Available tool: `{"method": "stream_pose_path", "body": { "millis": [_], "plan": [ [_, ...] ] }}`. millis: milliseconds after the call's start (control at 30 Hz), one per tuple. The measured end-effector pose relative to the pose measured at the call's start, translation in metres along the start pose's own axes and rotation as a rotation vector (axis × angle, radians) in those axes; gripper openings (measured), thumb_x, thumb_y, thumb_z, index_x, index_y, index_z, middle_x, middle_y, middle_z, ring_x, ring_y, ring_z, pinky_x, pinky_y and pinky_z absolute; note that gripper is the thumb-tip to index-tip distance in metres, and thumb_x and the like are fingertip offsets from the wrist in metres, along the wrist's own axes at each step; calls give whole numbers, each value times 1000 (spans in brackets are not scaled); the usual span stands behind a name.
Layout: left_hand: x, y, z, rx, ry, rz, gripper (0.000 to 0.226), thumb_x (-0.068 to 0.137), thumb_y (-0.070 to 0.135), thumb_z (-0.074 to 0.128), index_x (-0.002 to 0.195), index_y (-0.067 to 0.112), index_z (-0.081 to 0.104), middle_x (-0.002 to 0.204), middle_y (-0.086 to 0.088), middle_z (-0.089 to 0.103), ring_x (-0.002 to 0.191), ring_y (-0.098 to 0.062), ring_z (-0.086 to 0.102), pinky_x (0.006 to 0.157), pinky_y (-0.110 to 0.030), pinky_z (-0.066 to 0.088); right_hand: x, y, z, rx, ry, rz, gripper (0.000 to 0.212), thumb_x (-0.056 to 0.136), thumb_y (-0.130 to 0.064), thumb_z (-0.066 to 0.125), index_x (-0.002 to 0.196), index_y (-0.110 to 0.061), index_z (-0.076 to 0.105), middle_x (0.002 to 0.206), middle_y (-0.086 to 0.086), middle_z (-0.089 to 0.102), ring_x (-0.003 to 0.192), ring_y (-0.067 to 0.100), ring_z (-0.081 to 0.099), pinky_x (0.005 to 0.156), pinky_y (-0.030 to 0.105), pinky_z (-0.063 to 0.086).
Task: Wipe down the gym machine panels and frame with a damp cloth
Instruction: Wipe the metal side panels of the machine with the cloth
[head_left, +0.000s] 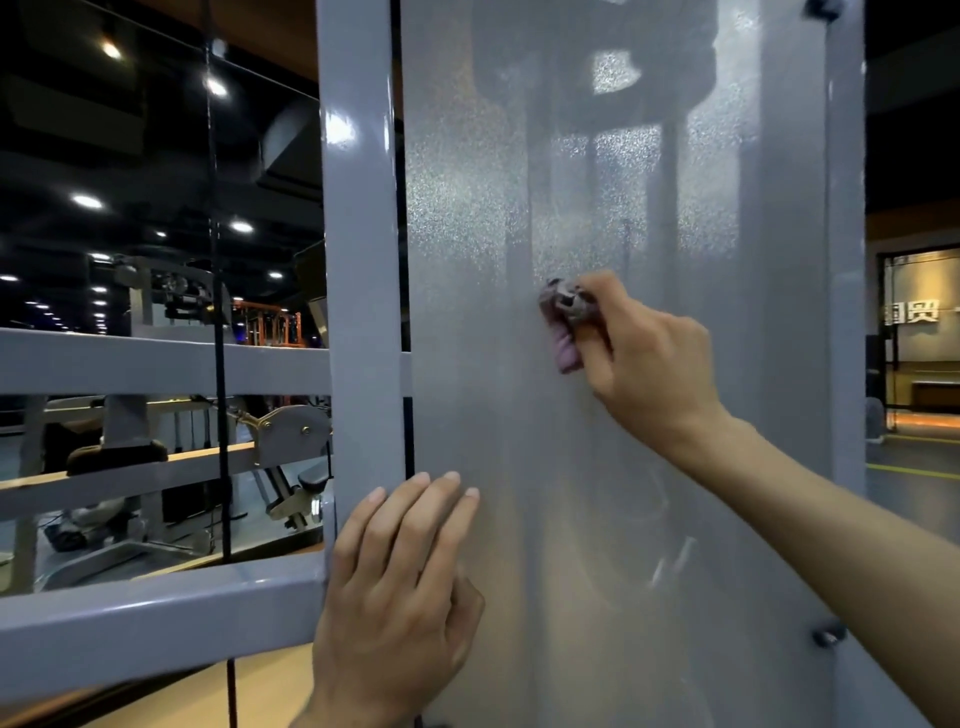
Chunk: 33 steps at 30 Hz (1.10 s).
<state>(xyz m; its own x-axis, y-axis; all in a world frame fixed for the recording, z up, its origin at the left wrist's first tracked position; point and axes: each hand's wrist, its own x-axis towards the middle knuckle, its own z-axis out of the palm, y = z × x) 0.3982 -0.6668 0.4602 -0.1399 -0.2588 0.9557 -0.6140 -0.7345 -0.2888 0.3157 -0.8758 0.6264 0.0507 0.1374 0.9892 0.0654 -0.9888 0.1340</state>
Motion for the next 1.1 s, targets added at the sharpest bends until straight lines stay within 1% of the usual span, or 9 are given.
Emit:
{"method": "stream_pose_path", "body": {
  "millis": [100, 200, 367, 533, 633, 767, 867, 967, 1100],
  "plan": [
    [0, 0, 1, 5, 11, -4, 51, 86, 19, 51, 132, 10, 71, 141, -8, 64, 135, -27, 51, 123, -43, 27, -27, -29, 8, 100, -80, -111, 21, 85, -29, 52, 105, -31, 58, 85, -11, 74, 75, 21, 73, 53, 35, 54],
    [1, 1, 1, -1, 24, -3, 51, 84, 18, 51, 131, 9, 71, 140, -9, 64, 134, -28, 52, 123, -44, 27, -49, -43, 13, 18, -209, -354, 15, 87, -26, 55, 97, -24, 66, 76, -2, 63, 64, 27, 68, 47, 37, 47],
    [1, 1, -3, -26, -25, -3, 48, 83, 19, 54, 127, 12, 71, 142, -8, 60, 135, -29, 50, 124, -43, 25, -16, -32, 6, 128, -95, -143, 26, 88, -26, 52, 105, -17, 69, 89, 0, 65, 78, 31, 59, 67, 44, 51],
    [0, 1, -5, -70, -48, -30, 46, 86, 21, 53, 130, 14, 61, 145, -6, 52, 137, -28, 47, 126, -41, 21, 10, -50, 4, 74, -103, -233, 38, 94, -44, 45, 104, -19, 71, 91, 2, 60, 82, 28, 54, 75, 41, 37],
    [-20, 4, -5, -71, -68, -28, 46, 86, 19, 53, 132, 14, 59, 146, -8, 55, 141, -29, 46, 127, -44, 21, 10, -57, 12, 45, -137, -276, 40, 97, -49, 43, 105, -20, 69, 93, 3, 59, 82, 27, 54, 73, 43, 40],
    [-48, 10, -5, -61, -127, -4, 48, 82, 19, 55, 130, 18, 63, 153, -8, 53, 148, -28, 41, 127, -46, 21, -2, -56, 20, 88, -163, -322, 31, 101, -40, 49, 107, -16, 68, 92, 7, 54, 75, 30, 53, 65, 44, 47],
    [-51, 9, -4, -69, -116, -6, 52, 81, 19, 57, 133, 17, 59, 153, -8, 52, 146, -28, 43, 127, -47, 23, -42, -62, 25, 72, -211, -504, 21, 105, -23, 49, 105, -17, 69, 89, 8, 53, 70, 29, 47, 62, 41, 41],
    [-52, 8, -1, -56, -86, -2, 51, 81, 20, 58, 131, 17, 59, 146, -10, 56, 142, -30, 46, 126, -49, 25, -64, -65, 24, -1, -235, -695, 26, 105, -10, 44, 102, -17, 69, 86, 7, 53, 68, 26, 42, 61, 39, 35],
    [-54, 7, 0, -63, -99, 9, 48, 81, 19, 59, 128, 15, 65, 151, -8, 54, 147, -28, 42, 126, -49, 25, -18, -64, 24, -24, -147, -557, 31, 109, -34, 46, 99, -17, 70, 87, 7, 55, 70, 28, 49, 63, 39, 34]
  ]
}}
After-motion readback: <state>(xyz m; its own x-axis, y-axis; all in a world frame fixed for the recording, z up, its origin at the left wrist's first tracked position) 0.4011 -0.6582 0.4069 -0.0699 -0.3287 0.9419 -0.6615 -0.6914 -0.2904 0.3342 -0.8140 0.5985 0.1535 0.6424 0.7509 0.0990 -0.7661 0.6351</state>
